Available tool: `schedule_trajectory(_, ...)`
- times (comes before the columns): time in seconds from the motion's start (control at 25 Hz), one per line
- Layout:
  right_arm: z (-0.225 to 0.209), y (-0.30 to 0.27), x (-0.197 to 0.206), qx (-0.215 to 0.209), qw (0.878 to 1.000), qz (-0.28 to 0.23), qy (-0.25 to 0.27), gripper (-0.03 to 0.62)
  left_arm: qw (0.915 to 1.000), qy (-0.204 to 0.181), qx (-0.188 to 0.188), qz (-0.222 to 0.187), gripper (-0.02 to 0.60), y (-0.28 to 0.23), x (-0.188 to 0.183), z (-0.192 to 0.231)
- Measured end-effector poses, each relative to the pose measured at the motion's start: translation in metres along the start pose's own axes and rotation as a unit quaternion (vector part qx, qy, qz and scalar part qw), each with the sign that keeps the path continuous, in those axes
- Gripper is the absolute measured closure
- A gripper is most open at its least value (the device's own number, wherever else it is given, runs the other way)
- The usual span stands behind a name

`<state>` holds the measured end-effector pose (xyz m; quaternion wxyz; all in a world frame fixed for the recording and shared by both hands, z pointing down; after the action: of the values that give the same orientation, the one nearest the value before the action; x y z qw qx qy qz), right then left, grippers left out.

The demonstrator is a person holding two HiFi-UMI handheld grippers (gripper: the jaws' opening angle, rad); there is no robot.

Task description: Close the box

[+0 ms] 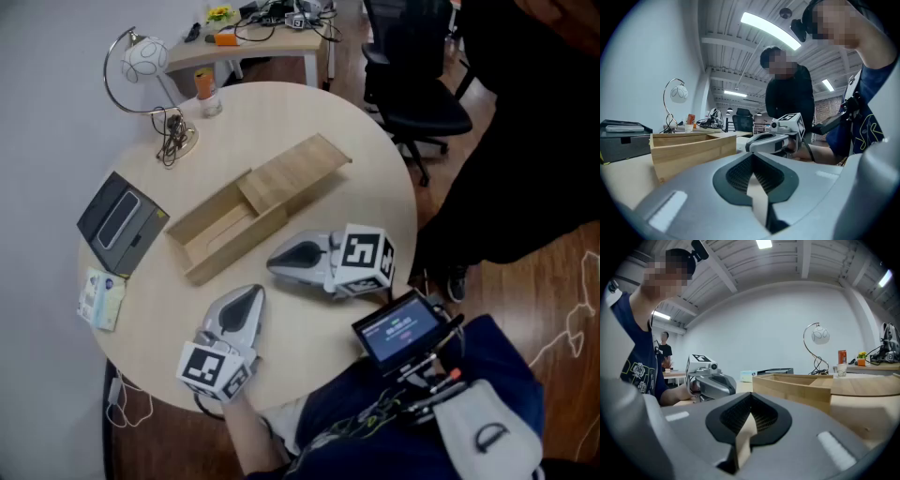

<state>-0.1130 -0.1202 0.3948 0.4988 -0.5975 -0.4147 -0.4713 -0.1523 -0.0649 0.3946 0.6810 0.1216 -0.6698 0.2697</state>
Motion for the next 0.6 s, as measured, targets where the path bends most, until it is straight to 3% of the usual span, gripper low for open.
schedule_trajectory(0.6,0.0007,0.0007,-0.0058,0.005,1.0,-0.006,-0.004,0.576,1.0,-0.001,0.0,-0.002,0.58,0.0001,-0.0005,-0.001)
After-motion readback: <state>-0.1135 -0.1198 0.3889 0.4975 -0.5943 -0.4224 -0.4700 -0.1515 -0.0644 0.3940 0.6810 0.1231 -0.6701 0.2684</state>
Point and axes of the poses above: the fingertips, and each gripper's own axes: y backward along the fingers, z to its left, x out of its underside, the point moved 2 cm from there along y, backward along the fingers, and after that the axes turned 2 degrees about z, right-handed, at the moved point
